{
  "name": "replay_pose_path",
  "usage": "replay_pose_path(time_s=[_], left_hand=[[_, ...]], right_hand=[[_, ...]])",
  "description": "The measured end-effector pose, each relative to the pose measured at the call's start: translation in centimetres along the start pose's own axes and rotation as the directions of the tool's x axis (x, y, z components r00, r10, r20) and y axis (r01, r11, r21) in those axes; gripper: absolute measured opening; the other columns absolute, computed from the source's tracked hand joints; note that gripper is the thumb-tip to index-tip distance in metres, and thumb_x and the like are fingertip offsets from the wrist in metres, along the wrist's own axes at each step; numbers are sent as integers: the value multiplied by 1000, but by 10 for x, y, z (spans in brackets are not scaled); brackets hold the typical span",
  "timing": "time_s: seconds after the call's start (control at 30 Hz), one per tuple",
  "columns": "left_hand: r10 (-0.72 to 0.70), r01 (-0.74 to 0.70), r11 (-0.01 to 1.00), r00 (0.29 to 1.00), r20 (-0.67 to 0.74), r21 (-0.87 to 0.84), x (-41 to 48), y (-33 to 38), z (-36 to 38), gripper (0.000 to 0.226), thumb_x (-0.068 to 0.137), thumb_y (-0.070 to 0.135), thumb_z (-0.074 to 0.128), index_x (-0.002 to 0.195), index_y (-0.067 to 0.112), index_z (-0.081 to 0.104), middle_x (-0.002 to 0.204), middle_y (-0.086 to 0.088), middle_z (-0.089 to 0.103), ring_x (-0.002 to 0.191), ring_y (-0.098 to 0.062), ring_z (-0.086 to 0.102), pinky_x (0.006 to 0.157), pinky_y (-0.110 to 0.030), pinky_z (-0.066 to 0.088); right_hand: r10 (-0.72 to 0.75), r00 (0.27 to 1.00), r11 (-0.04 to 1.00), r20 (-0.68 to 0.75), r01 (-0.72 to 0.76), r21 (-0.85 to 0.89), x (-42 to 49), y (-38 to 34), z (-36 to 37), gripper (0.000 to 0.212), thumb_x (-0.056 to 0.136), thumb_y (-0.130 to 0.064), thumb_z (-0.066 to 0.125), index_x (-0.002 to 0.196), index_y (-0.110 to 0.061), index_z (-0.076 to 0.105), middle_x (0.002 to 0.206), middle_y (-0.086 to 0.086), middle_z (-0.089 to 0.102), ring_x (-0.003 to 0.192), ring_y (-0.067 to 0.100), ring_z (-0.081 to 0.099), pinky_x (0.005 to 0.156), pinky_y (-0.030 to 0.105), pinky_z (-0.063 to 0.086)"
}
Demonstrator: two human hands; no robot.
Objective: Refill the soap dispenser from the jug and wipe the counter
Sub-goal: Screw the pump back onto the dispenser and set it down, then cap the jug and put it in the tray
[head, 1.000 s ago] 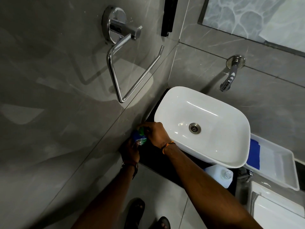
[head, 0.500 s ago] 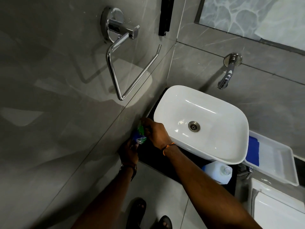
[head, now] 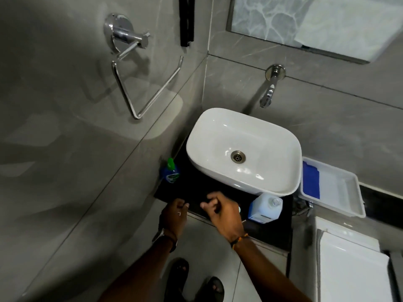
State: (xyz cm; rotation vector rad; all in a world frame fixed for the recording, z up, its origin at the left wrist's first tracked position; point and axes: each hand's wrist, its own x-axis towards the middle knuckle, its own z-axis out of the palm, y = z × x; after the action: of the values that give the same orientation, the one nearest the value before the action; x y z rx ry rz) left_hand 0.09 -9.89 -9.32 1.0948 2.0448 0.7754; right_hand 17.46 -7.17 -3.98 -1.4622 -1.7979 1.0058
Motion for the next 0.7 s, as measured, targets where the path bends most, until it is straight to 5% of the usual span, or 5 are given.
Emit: replay_pose_path(time_s=[0.13,0.33,0.47,0.57,0.7], left_hand=[[147,-157,983,983,107,93,-14,18,22,18,91,25,65,107,15,67,104,-4,73,98,-23,69,84,-33,55],[224,-286,936,934,280,206,-17,41,52,39,88,32,68,124,21,59,125,-4,66,116,-24,62,96,-38,55],[260,-361,901,893,368,241,-14,54,69,53,85,29,72,134,21,53,138,-5,56,126,-24,56,107,-35,48],[288,-420,868,860,420,265,-14,65,80,60,84,29,72,139,21,50,143,-6,51,130,-25,52,111,-37,44],[335,-511,801,815,473,313,-16,82,99,64,86,33,69,144,25,44,140,-9,50,128,-30,50,110,-41,42]], right_hand=[[165,986,982,39,-160,-102,-82,67,-19,18,89,-39,77,84,-23,69,61,-7,57,58,6,56,64,35,55],[430,858,890,-281,-456,-31,-138,136,-86,35,81,-30,86,65,-27,55,58,-2,58,55,11,57,58,29,49],[428,812,896,-397,-439,69,-115,150,-125,47,68,-22,95,102,-25,62,97,5,63,87,27,64,76,34,55],[416,866,910,-279,-395,129,-88,149,-143,90,61,-21,99,137,-19,52,134,0,53,113,19,59,97,35,53],[340,920,940,-196,-326,101,-63,142,-150,115,55,-32,101,152,-25,39,151,0,46,129,16,53,107,37,49]])
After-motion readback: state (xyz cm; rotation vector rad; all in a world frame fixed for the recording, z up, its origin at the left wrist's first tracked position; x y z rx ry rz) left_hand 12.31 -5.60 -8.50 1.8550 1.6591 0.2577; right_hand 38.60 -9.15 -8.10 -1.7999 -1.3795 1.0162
